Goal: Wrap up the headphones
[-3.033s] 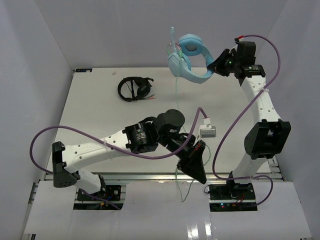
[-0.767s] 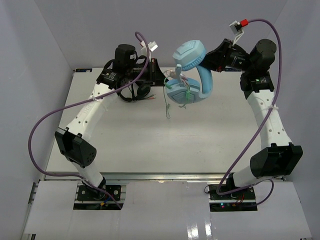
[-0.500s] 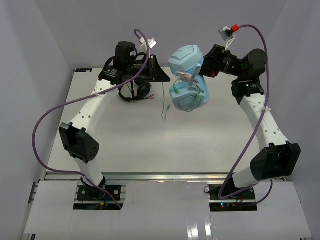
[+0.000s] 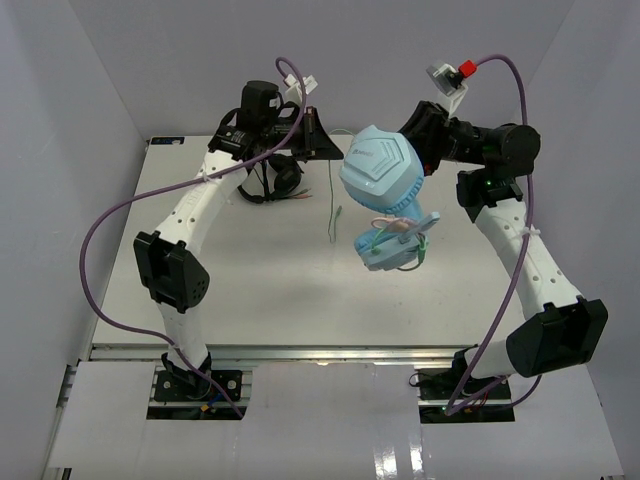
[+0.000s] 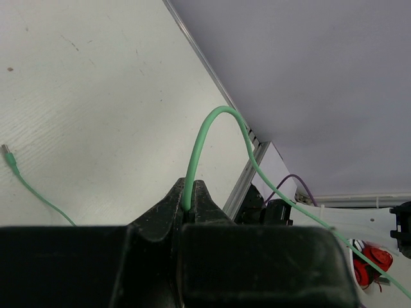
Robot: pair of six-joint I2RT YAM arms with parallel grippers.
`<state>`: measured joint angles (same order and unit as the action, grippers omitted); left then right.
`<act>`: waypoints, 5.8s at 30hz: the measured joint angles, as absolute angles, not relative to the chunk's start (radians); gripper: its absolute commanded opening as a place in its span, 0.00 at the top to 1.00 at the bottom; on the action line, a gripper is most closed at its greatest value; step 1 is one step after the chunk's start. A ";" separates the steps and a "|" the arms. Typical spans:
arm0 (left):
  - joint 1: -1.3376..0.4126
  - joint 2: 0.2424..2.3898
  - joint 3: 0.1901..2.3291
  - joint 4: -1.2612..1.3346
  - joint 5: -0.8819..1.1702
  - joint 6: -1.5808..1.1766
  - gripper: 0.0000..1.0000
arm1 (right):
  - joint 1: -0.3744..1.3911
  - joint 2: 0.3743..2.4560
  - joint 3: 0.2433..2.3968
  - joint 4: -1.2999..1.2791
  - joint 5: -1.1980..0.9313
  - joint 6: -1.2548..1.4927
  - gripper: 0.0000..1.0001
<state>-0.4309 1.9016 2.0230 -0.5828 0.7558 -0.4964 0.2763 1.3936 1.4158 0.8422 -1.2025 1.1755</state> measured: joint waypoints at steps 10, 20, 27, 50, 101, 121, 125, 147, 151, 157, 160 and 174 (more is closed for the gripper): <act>-0.389 1.977 2.191 -0.668 0.674 -0.492 1.00 | 0.370 1.342 1.485 0.301 -1.250 0.620 0.92; -0.246 1.883 2.273 -0.707 0.586 -0.490 1.00 | 0.456 1.306 1.569 -0.410 -0.903 -0.122 0.92; -0.268 1.791 2.269 -0.716 0.588 -0.490 1.00 | 0.557 1.282 1.477 -0.518 -0.561 -0.320 0.92; -0.359 1.674 2.149 -0.838 0.453 -0.396 1.00 | 0.658 1.314 1.326 -0.463 0.247 -0.543 0.92; -0.771 1.532 1.566 -0.350 0.252 -0.519 0.69 | 0.135 1.557 1.681 -0.364 -0.182 0.266 0.92; -0.864 1.371 0.701 0.493 0.198 -0.199 0.18 | 0.033 1.427 1.566 -0.329 -0.512 0.461 0.92; -0.869 1.329 0.635 0.564 0.185 -0.082 0.17 | 0.033 1.427 1.561 -0.343 -0.519 0.455 0.92; -0.743 1.762 0.792 0.529 0.319 0.452 0.15 | 0.034 1.320 1.548 -0.357 -0.580 0.438 0.92; -0.741 1.829 0.861 0.522 0.322 0.482 0.18 | 0.036 1.308 1.539 -0.359 -0.588 0.439 0.92; -0.735 1.951 0.985 0.507 0.337 0.506 0.45 | 0.040 1.302 1.519 -0.358 -0.592 0.443 0.92; -0.732 1.994 1.012 0.499 0.352 0.505 0.59 | 0.041 1.302 1.511 -0.358 -0.597 0.445 0.92; -0.728 2.022 0.995 0.530 0.381 0.464 1.00 | 0.041 1.298 1.495 -0.356 -0.603 0.457 0.92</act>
